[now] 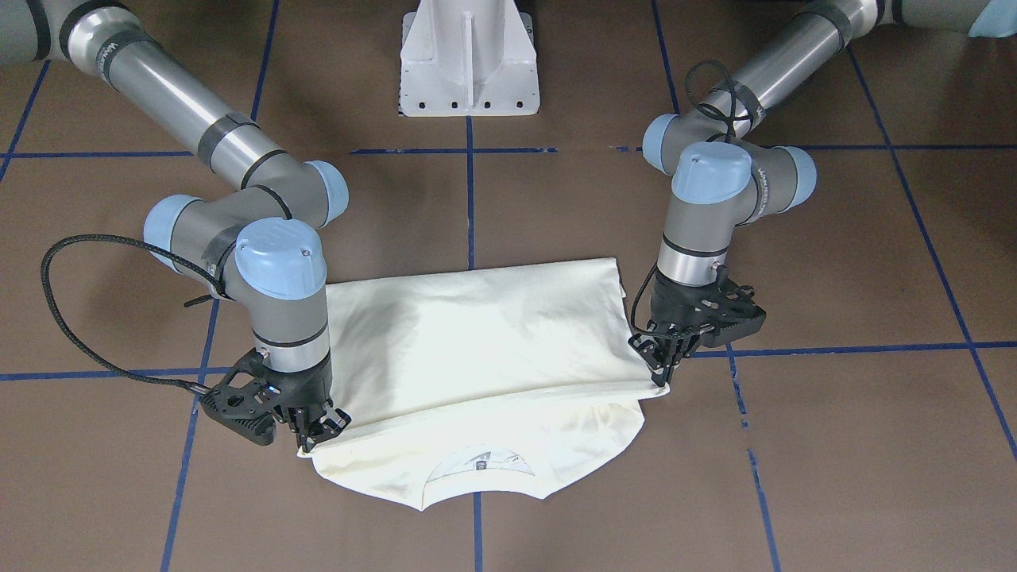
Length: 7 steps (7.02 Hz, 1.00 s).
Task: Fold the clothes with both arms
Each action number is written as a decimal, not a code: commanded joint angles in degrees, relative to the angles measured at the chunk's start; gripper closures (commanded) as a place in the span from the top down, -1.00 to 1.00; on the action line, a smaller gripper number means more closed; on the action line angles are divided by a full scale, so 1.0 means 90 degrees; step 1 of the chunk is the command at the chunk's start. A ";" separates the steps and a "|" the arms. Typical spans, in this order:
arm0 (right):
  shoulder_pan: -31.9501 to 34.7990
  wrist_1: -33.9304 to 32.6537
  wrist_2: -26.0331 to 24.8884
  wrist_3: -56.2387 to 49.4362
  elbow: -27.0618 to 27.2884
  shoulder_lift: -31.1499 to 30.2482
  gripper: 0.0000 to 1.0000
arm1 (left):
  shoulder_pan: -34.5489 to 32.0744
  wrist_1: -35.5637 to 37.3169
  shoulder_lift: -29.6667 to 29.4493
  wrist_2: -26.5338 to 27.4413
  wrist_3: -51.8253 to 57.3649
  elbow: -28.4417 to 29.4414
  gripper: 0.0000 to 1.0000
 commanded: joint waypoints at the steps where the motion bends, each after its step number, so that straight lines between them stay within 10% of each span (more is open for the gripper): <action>1: -0.0127 0.0025 -0.0165 -0.0008 -0.0125 0.0053 -1.00 | -0.0010 -0.0063 0.0004 0.0001 0.0000 0.0043 -0.72; 4: -0.0098 0.0054 -0.0097 0.0002 0.0341 -0.0083 -0.13 | -0.0058 -0.0618 0.0053 -0.0018 0.0000 -0.0006 -0.06; 5: -0.0079 0.0006 -0.0058 0.0089 0.1011 -0.0413 0.90 | -0.0068 -0.0620 0.0043 -0.0019 -0.0039 -0.0064 -0.06; 7: -0.0476 0.0044 0.0118 0.0294 0.2670 -0.1786 1.00 | -0.0098 -0.0610 0.0121 -0.0038 -0.0059 -0.0346 -0.06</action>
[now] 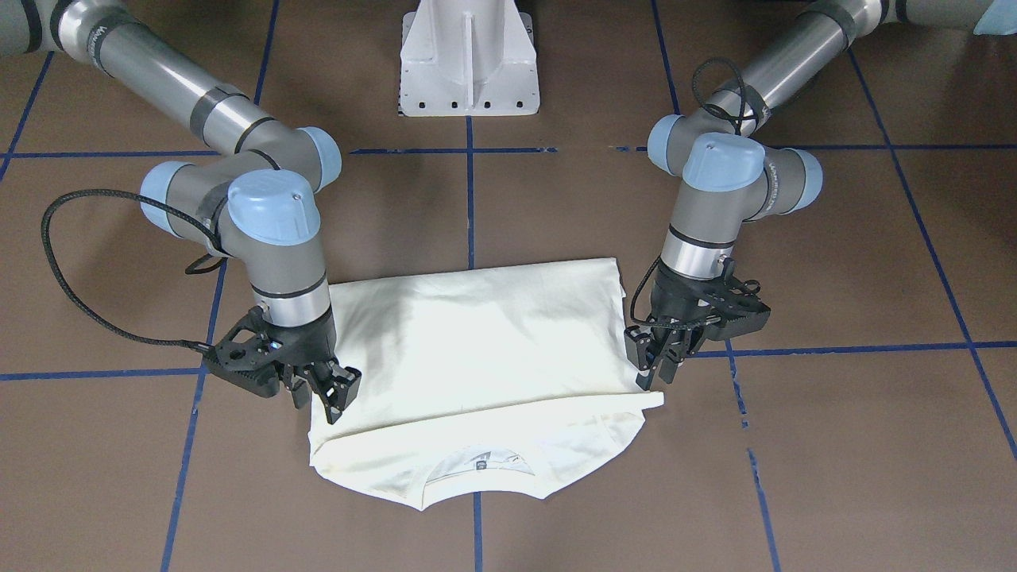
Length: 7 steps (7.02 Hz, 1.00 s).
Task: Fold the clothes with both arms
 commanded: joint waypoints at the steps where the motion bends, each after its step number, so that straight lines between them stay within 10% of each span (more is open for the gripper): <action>1: -0.0487 0.0040 0.0061 0.0725 0.1547 -0.1324 1.00 | -0.0035 -0.0002 0.0183 -0.0025 -0.0010 -0.0383 -0.06; 5: -0.0939 0.0021 0.0080 0.2145 0.1699 -0.1632 0.91 | -0.0015 -0.0003 0.0273 0.0023 -0.0010 -0.0589 -0.06; 7: -0.1182 0.0021 0.0080 0.2701 0.1757 -0.1730 0.36 | -0.0006 0.0007 0.0282 0.0023 0.0009 -0.0630 -0.07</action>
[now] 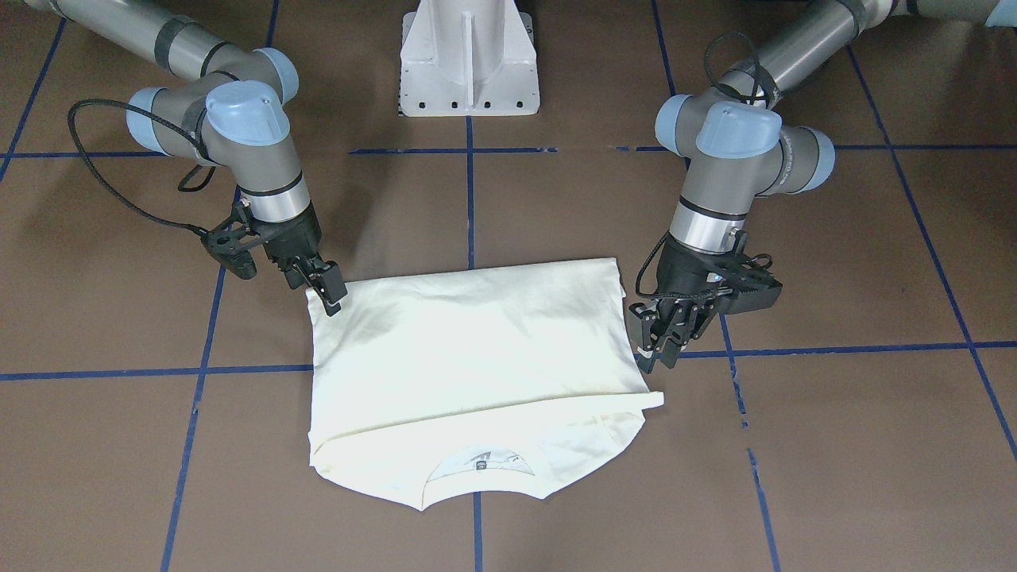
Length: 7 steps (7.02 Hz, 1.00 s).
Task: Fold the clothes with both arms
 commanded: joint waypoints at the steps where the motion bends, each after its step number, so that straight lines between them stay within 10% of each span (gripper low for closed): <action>1: -0.0210 -0.0001 -0.0005 0.0393 -0.0001 -0.0033 -0.37 | -0.0004 0.0009 0.0004 0.0012 0.0006 -0.0024 -0.08; 2: -0.0201 0.0009 0.0043 0.0326 0.0037 -0.0043 -0.99 | -0.0004 0.0009 0.0004 0.0012 0.0006 -0.0024 -0.08; 4: -0.0181 -0.0001 0.0286 0.0316 0.0269 -0.0052 -1.00 | -0.0023 0.0009 0.0004 0.0031 0.0035 -0.0014 -0.08; 7: -0.0772 -0.0049 0.0863 0.0364 0.2527 -0.1453 -1.00 | 0.0006 -0.0011 0.0013 0.0090 -0.0013 -0.0014 -0.08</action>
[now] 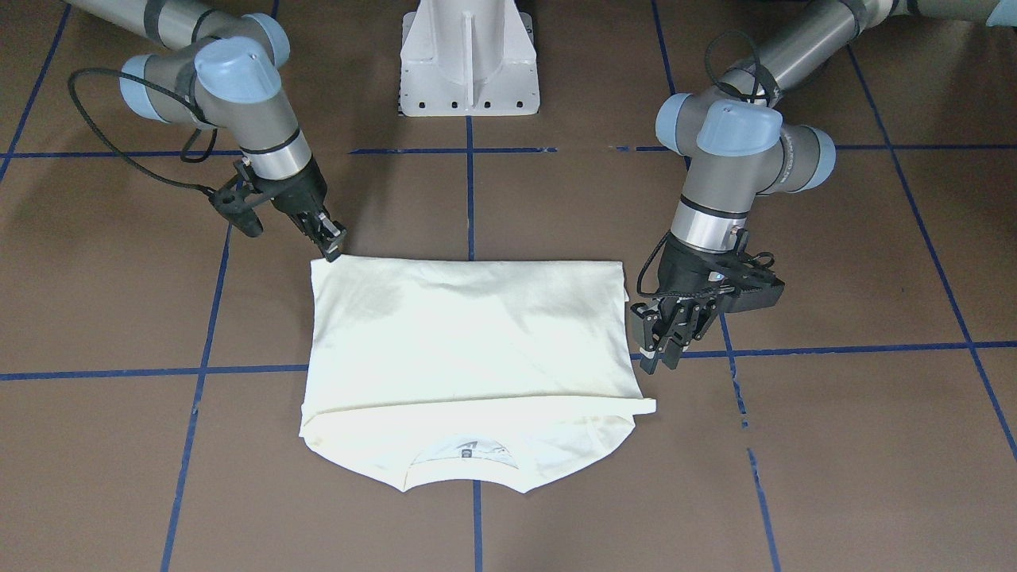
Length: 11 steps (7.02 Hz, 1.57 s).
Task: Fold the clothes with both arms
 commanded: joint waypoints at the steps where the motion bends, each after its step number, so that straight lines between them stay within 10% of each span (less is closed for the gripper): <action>1: -0.1058 -0.0054 0.0331 0.0043 0.1490 -0.1032 -1.00 | 0.0007 -0.0020 -0.0014 -0.0054 0.0003 -0.0028 -0.08; 4: -0.3226 -0.0035 0.0362 0.0024 0.1973 -0.1728 -1.00 | -0.0002 -0.0477 0.0073 -0.0571 0.0003 -0.0145 -0.10; 5: -0.3378 -0.0054 0.0246 0.0043 0.1954 -0.1720 0.98 | 0.0007 -0.0431 0.0016 -0.1074 -0.0065 -0.0396 -0.10; 7: -0.2866 -0.0064 -0.0057 0.0034 0.1964 -0.1719 1.00 | 0.0046 -0.0285 0.0326 -0.2772 -0.1063 -0.1361 -0.06; 11: -0.0270 -0.0054 -0.0068 -0.0461 0.1477 -0.1339 1.00 | 0.1732 0.0086 0.0874 -0.2565 -0.2738 -0.1748 0.01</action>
